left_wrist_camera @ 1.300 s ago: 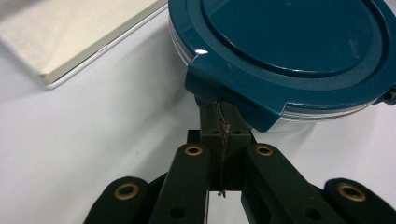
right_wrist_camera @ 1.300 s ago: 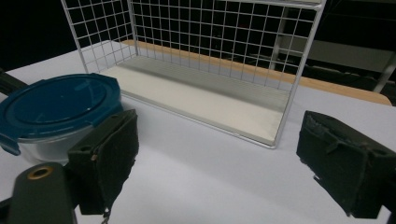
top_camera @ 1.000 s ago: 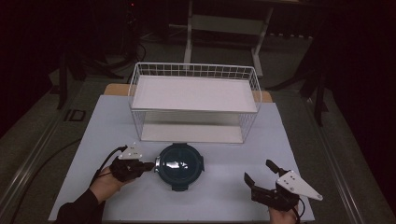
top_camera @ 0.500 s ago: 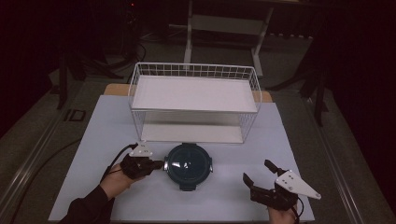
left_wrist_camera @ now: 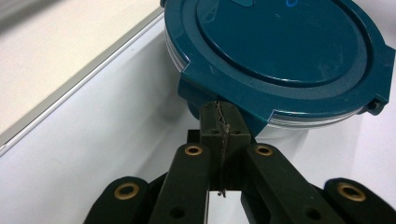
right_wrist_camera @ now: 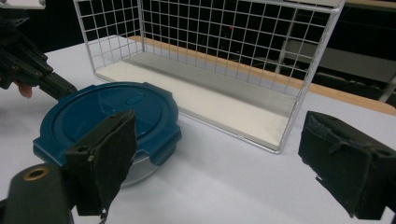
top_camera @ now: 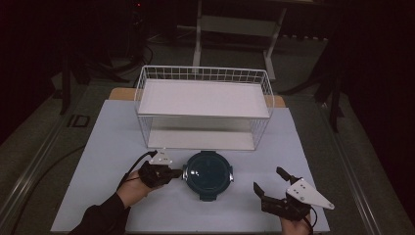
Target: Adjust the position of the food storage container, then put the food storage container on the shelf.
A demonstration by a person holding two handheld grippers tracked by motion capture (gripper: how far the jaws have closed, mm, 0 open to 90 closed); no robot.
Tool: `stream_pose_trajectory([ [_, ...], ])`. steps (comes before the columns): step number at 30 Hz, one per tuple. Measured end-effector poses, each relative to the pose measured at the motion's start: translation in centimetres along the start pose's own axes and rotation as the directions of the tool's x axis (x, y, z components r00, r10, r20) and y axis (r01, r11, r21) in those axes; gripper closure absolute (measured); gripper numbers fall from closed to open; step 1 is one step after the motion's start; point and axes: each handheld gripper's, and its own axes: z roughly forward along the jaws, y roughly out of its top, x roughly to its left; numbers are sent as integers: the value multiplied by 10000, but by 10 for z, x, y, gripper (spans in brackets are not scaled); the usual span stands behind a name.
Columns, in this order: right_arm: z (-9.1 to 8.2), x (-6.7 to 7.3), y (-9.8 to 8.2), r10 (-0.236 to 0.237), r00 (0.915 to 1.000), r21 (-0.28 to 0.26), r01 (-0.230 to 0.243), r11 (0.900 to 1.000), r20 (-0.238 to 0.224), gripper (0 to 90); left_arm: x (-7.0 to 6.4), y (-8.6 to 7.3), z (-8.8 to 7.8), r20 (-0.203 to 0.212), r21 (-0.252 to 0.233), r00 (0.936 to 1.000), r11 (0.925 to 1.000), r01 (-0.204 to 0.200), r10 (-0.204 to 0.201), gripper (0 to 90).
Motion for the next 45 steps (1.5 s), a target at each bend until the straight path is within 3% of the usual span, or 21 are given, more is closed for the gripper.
stream_pose_trajectory([
  [8,3,3,0,33,9995,-55,-31,10000,320,110,-2,6,7,54,4,9999,9999,-148,148,897],
  [14,4,3,-1,41,9996,-43,-40,10000,296,110,-3,6,6,165,95,9994,9995,-307,305,890],
  [17,3,3,-1,30,9996,-15,-30,10000,276,110,-1,5,3,181,62,9996,9998,-207,206,816],
  [20,3,2,-1,36,9996,-31,-35,10000,274,110,0,4,-4,160,-88,9999,10000,24,-22,722],
  [24,1,3,0,28,9996,-93,-25,10000,287,110,-1,5,-14,203,-658,9993,9973,316,-304,421],
  [27,0,5,2,7,9997,-127,-4,9999,252,110,-1,9,-24,613,-1122,9959,9910,727,-661,251],
  [30,0,9,6,-87,9997,-216,92,9997,220,111,-2,14,-34,959,-1411,9932,9868,790,-658,93],
  [32,0,11,9,-188,9998,-234,190,9995,91,139,-3,19,-38,1135,-1411,9899,9848,1012,-854,13],
  [33,1,11,11,-248,9997,-174,248,9995,-17,138,-4,23,-41,1288,-1494,9857,9805,1276,-1086,13],
  [34,1,11,11,-248,9997,-174,248,9995,-17,138,-4,23,-41,1288,-1494,9857,9805,1276,-1086,14],
  [35,2,11,14,-265,9990,-155,260,9995,-354,142,-5,27,-45,1293,-1665,9829,9743,1518,-1311,14],
  [36,3,12,18,-362,9986,-181,355,9992,-392,143,-4,30,-45,1298,-1673,9790,9697,1782,-1575,13],
  [38,6,12,22,-292,9959,-92,285,9995,-860,143,-3,34,-43,1333,-1639,9736,9647,2059,-1852,13],
  [40,8,11,25,-143,9935,-44,139,9999,-1128,144,-2,36,-41,1290,-1505,9714,9643,2179,-1994,14],
  [41,9,11,26,-72,9926,-43,67,10000,-1210,152,0,37,-36,1421,-1366,9670,9633,2309,-2117,14],
  [42,11,11,29,-67,9922,-434,13,9991,-1242,173,1,37,-32,1454,-1136,9644,9646,2380,-2208,15],
  [43,11,11,29,-67,9922,-434,13,9991,-1242,173,2,36,-28,1452,-1009,9618,9636,2476,-2319,15],
  [44,11,11,31,-91,9920,-606,15,9982,-1257,166,6,34,-19,1758,-667,9438,9532,2950,-2798,30],
  [45,11,11,31,-91,9920,-606,15,9982,-1257,166,6,34,-19,1758,-667,9438,9532,2950,-2798,34],
])
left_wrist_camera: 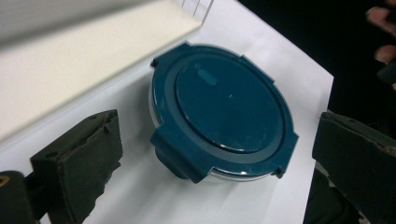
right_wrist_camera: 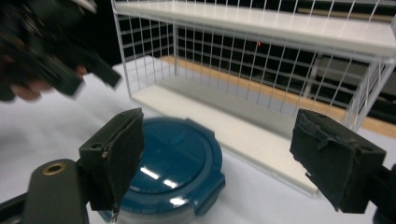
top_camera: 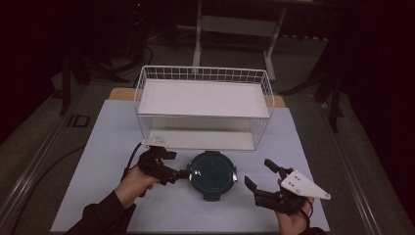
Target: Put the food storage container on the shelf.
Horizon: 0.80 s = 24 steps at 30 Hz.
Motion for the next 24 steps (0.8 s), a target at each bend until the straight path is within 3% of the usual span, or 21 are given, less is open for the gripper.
stream_pose_trajectory([
  [1,0,0,1,-56,10000,-48,56,10000,-2,166,0,0,0,0,0,10000,10000,0,0,34],
  [3,2,1,1,-250,9996,-36,249,9997,-97,120,17,-6,14,-127,304,9924,9920,1229,-1225,37],
  [4,2,1,1,-250,9996,-36,249,9997,-97,120,17,-6,14,-127,304,9924,9920,1229,-1225,36],
  [6,5,3,-2,-420,9991,170,419,9990,44,118,25,-9,20,46,424,9797,9788,2003,-2006,37],
  [8,7,4,-4,-261,9994,599,246,9979,233,108,31,-11,26,210,565,9631,9621,2670,-2685,38],
  [9,8,3,-6,-130,9999,675,130,9976,5,107,35,-13,31,352,759,9484,9471,3119,-3151,41],
  [10,8,3,-6,-130,9999,675,130,9976,5,107,35,-13,31,352,759,9484,9471,3119,-3151,41],
  [13,9,5,-8,-41,10000,624,41,9980,6,103,38,-12,37,-12,1343,9268,9184,3723,-3755,47],
  [15,10,6,-8,-68,10000,719,70,9974,-30,103,40,-13,39,47,1570,9160,9049,3956,-4013,49],
  [16,12,8,-9,-96,9999,754,99,9971,-39,103,41,-13,39,151,1612,9101,8994,4064,-4140,135],
  [17,12,8,-9,-96,9999,754,99,9971,-39,103,42,-13,39,180,1630,9048,8941,4172,-4254,135],
  [19,12,8,-10,-95,9999,824,101,9965,-83,103,43,-13,40,247,1728,8954,8841,4342,-4446,241],
  [21,13,8,-10,-124,9999,842,127,9964,-43,104,45,-14,40,254,1778,8854,8737,4528,-4640,282],
  [23,12,9,-10,-148,9999,874,151,9961,-41,104,49,-15,42,550,1861,8640,8553,4835,-5004,361],
  [24,12,9,-10,-148,9999,874,151,9961,-41,104,49,-15,42,550,1861,8640,8553,4835,-5004,387],
])
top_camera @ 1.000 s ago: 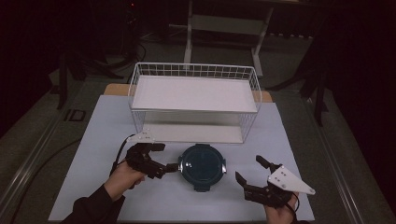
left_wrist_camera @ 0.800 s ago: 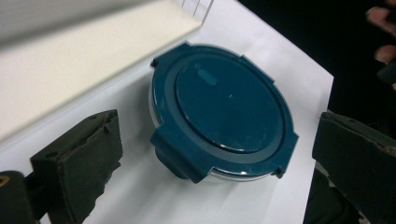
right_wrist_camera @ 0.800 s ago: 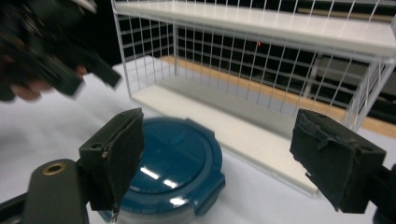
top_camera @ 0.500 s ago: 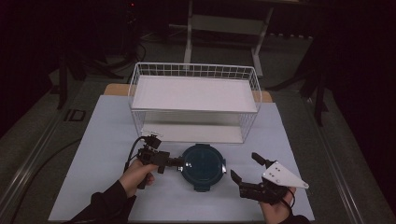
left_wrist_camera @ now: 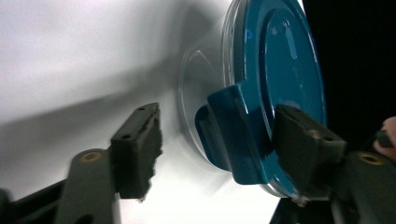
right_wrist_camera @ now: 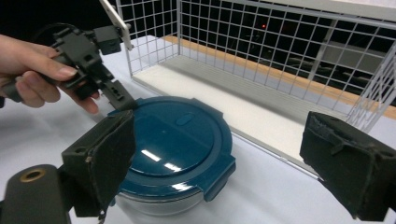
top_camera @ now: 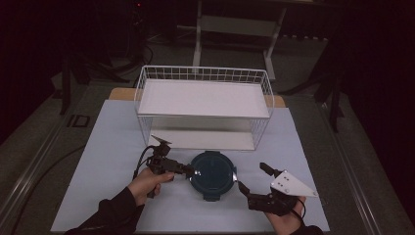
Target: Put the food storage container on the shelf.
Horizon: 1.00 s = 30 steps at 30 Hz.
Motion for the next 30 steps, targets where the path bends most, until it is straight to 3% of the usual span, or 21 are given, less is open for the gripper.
stream_pose_trajectory([
  [4,0,0,0,-55,10000,40,55,10000,8,104,3,1,2,455,117,9987,9996,238,-243,432],
  [5,0,0,0,-40,10000,32,40,10000,47,104,4,1,2,739,146,9967,9993,339,-349,459],
  [13,1,-4,-1,419,9990,260,-415,9988,-122,120,1,0,1,678,221,9976,9997,-122,107,513],
  [14,6,-8,-3,972,9944,606,-946,9937,-418,135,-2,-3,-1,634,247,9973,9989,-397,381,518],
  [16,11,-13,-6,1623,9838,1021,-1542,9827,-757,145,-6,-6,-2,522,167,9970,9982,-579,569,520],
  [18,19,-20,-10,2410,9643,1476,-2239,9634,-1098,161,-10,-8,-3,450,60,9960,9970,-771,768,522],
  [21,31,-31,-16,3671,9180,2322,-3281,9156,-1502,200,-13,-11,-4,341,-39,9937,9943,-1065,1066,523],
  [22,31,-31,-16,3671,9180,2322,-3281,9156,-1502,200,-13,-11,-4,341,-39,9937,9943,-1065,1066,525],
  [23,37,-38,-20,4327,8862,2594,-3842,8860,-1654,231,-15,-14,-5,334,-112,9918,9924,-1229,1232,528],
  [24,37,-38,-20,4327,8862,2594,-3842,8860,-1654,231,-15,-14,-5,334,-112,9918,9924,-1229,1232,533],
  [25,44,-44,-23,4917,8515,2967,-4292,8531,-1820,282,-17,-16,-6,347,-178,9898,9903,-1376,1382,537],
  [27,50,-48,-26,5233,8322,3253,-4511,8311,-1830,316,-19,-18,-7,318,-226,9869,9873,-1572,1579,541],
  [29,56,-50,-30,5631,8016,3628,-4731,8028,-2009,331,-20,-20,-7,312,-255,9849,9852,-1698,1705,545],
  [30,58,-51,-32,5757,7926,3741,-4811,7928,-2007,353,-20,-20,-7,289,-262,9838,9840,-1762,1770,545],
])
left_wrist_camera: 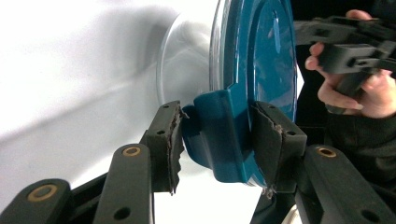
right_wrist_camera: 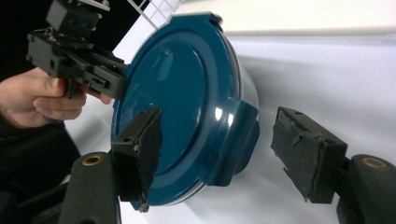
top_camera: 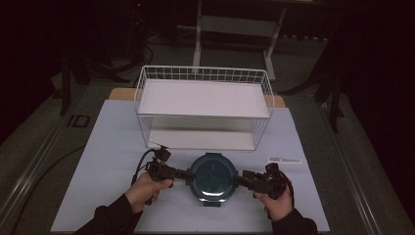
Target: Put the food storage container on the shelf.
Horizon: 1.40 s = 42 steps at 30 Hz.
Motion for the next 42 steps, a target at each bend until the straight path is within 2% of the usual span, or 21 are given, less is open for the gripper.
stream_pose_trajectory([
  [6,6,-7,-3,523,9977,640,-495,9967,-422,433,-4,-3,-2,3,16,9998,9998,-220,220,553],
  [12,8,-12,-4,918,9926,912,-844,9922,-795,532,-5,-5,-2,25,-5,9994,9994,-340,340,558],
  [16,9,-14,-5,1052,9896,1042,-949,9900,-979,540,-5,-6,-2,44,-50,9994,9994,-337,337,558],
  [20,9,-17,-7,1407,9831,1114,-1278,9855,-1175,547,-9,-9,-1,-168,-260,9983,9981,-567,563,548],
  [25,9,-14,-8,1462,9828,999,-1351,9858,-1130,553,-9,-14,-2,-277,-440,9990,9984,-356,344,548],
  [31,8,-11,-10,1405,9836,914,-1305,9872,-1135,559,-14,-19,-3,-595,-667,9970,9963,-534,495,547],
  [35,8,-10,-10,1425,9827,923,-1320,9869,-1181,562,-17,-22,-3,-727,-857,9964,9951,-500,438,546],
  [42,7,-10,-10,1328,9835,930,-1218,9882,-1228,564,-20,-22,-4,-775,-879,9960,9949,-502,434,551],
])
